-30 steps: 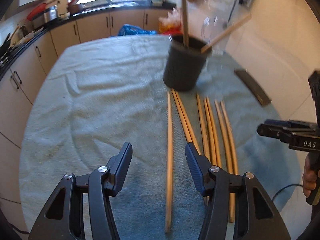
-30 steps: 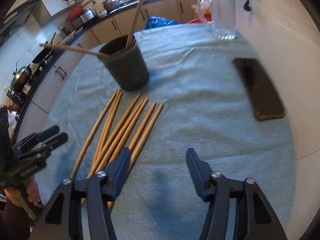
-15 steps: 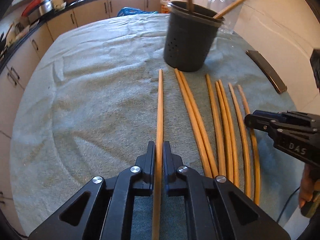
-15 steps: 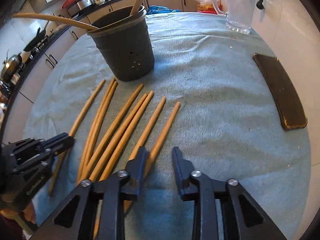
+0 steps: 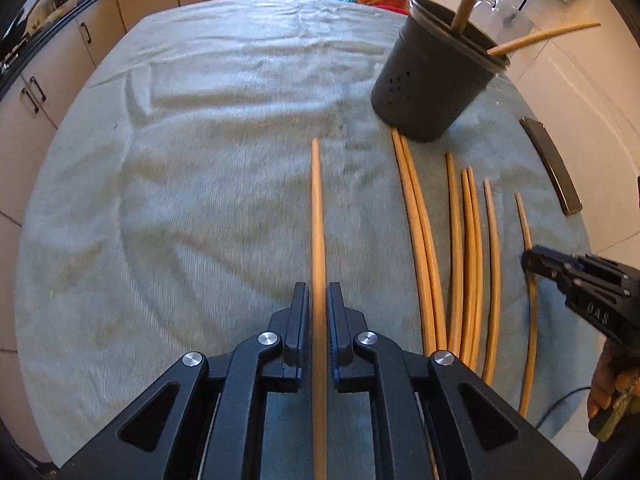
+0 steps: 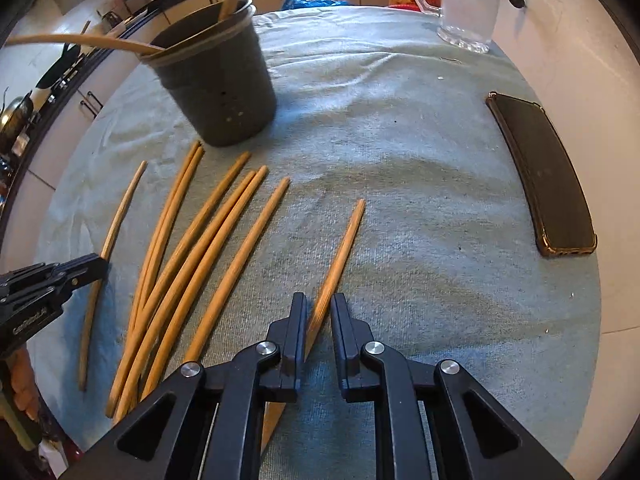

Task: Organize utensils
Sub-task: 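Raise the left tool's chopstick upright over the holder while the right tool raises its own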

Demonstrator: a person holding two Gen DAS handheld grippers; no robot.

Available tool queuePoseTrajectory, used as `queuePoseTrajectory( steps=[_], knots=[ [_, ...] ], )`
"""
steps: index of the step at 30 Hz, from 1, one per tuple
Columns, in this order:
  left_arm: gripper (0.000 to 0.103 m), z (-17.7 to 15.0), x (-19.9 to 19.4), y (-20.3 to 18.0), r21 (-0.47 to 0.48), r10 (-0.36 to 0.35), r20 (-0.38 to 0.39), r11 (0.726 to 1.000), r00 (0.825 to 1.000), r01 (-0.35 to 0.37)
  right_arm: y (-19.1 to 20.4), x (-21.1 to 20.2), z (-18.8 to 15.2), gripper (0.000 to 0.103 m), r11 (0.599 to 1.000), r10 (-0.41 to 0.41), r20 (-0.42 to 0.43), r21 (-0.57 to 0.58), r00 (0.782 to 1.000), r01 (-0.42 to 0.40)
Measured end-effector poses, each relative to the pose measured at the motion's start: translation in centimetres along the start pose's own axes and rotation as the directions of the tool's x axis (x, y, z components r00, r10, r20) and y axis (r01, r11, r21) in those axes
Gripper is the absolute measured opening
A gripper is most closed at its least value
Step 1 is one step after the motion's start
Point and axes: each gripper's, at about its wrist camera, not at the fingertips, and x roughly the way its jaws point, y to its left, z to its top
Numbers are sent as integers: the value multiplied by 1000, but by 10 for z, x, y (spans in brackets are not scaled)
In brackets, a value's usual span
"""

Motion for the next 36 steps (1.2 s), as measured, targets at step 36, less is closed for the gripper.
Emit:
queuePoseTrajectory(
  steps=[36],
  knots=[
    [6, -48, -179, -38, 120, -46, 537, 993, 842, -22, 31, -159, -36, 7, 998, 42, 505, -61, 862, -12]
  ],
)
